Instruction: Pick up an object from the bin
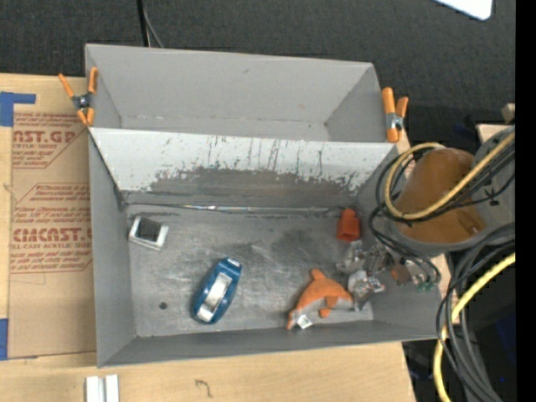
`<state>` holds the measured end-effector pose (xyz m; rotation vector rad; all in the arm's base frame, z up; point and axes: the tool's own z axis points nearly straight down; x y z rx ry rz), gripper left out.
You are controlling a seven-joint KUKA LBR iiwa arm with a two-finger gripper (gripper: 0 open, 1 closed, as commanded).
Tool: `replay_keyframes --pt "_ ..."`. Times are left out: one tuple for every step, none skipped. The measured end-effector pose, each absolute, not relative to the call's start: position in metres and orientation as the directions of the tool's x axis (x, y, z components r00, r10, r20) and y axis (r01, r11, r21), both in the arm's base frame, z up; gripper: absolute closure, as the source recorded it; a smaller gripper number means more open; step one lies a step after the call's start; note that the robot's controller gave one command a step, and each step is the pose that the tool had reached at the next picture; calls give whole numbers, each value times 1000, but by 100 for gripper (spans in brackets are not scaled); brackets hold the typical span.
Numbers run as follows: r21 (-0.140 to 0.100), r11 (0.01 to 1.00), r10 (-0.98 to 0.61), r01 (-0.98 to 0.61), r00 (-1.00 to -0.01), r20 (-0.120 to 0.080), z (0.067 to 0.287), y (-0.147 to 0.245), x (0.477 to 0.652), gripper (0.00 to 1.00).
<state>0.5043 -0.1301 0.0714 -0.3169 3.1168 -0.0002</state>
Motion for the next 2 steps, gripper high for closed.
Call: replay_keyframes --pt "-1 980 -201 -201 -980 -9 71 -130 504 100" --pt "-5 985 -174 -174 -985 -11 263 -141 520 100"
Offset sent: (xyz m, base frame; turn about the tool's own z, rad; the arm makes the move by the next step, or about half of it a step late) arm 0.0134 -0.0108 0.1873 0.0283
